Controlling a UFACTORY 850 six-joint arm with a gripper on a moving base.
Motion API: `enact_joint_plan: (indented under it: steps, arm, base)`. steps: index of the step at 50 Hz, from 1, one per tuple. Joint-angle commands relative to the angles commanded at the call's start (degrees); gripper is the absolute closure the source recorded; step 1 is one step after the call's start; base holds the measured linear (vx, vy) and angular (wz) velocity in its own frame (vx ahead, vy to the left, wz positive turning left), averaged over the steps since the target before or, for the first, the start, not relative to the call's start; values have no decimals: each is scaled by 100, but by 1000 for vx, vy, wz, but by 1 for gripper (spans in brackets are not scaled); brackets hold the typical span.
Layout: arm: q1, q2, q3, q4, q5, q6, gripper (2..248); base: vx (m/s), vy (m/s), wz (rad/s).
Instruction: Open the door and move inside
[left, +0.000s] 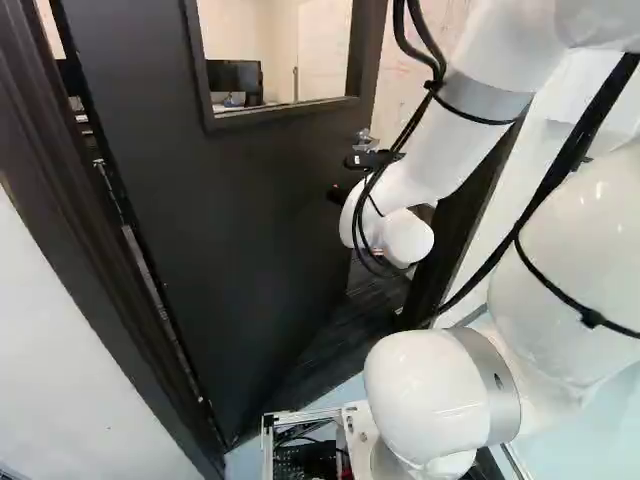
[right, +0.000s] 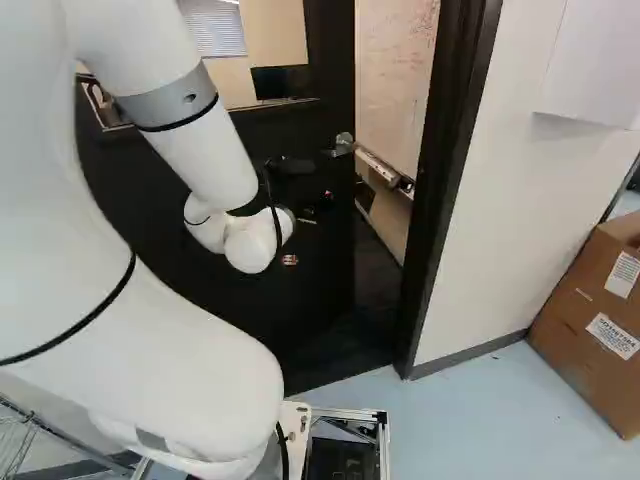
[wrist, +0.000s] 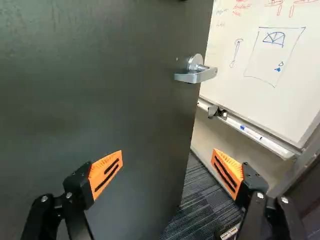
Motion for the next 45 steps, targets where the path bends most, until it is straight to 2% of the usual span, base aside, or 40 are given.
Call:
enact_joint_plan:
  steps: [30, 45]
  arm:
    - [63, -55, -51, 6, 0, 0, 3]
    - [147, -109, -102, 217, 0, 0, 3]
  base:
    - [0, 0, -1]
    - [0, 0, 0]
